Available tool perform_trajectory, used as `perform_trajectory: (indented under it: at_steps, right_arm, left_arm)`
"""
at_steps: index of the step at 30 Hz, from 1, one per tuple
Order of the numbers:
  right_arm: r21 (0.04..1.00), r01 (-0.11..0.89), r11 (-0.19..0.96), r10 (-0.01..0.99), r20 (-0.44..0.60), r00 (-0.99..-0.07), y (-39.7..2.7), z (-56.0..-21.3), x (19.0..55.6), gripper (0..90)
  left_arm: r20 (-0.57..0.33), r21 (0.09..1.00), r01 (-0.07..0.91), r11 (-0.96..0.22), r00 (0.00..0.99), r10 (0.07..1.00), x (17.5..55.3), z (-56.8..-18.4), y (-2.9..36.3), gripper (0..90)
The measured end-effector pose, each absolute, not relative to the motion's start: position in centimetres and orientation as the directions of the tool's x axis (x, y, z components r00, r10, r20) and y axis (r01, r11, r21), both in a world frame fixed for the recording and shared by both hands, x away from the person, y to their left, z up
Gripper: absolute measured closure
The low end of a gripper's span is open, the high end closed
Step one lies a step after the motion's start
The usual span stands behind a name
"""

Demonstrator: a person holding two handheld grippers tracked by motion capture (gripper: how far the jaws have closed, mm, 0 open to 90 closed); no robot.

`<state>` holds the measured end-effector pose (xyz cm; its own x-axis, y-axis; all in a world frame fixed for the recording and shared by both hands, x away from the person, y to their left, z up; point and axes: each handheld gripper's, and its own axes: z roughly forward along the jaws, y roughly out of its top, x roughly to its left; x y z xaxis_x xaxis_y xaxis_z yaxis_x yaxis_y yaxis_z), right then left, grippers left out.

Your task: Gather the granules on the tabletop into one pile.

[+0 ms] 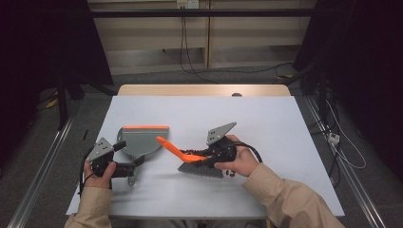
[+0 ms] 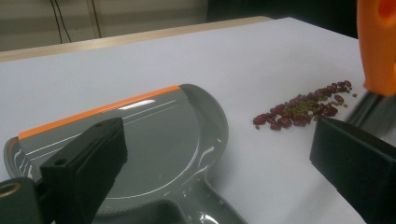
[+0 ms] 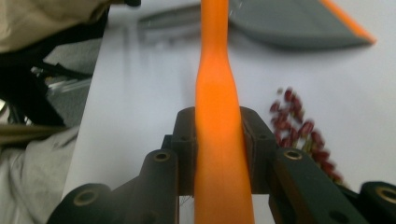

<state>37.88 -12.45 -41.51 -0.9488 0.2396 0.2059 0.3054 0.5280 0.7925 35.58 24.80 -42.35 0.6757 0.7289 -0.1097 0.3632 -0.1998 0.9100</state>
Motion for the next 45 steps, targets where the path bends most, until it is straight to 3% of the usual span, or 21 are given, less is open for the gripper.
perform_trajectory:
  at_steps: [6,13,24,37,45]
  right_arm:
    - [0.776,0.276,0.567,0.266,0.145,-0.953,-13.9,-42.3,39.3,71.4]
    - [0.787,0.283,0.548,0.274,0.151,-0.95,-13.9,-42.5,41.2,71.4]
    - [0.799,0.247,0.548,0.19,0.169,-0.967,-15.4,-40.9,37.3,71.4]
    - [0.796,0.295,0.529,0.276,0.167,-0.946,-18.1,-42.8,41.2,71.4]
    - [0.817,0.319,0.48,0.294,0.193,-0.936,-17.7,-41.9,40.8,71.4]
  left_arm:
    - [-0.103,0.908,0.363,-0.211,0.681,0.725,35.6,-42.4,24.6,3.7]
    - [-0.105,0.908,0.364,-0.207,0.676,0.73,35.6,-42.4,24.7,3.7]
    - [-0.105,0.909,0.362,-0.205,0.676,0.729,35.5,-42.3,24.6,3.7]
    - [-0.101,0.908,0.362,-0.212,0.678,0.728,35.5,-42.4,24.5,3.7]
    - [-0.102,0.906,0.364,-0.214,0.681,0.725,35.5,-42.4,24.5,3.7]
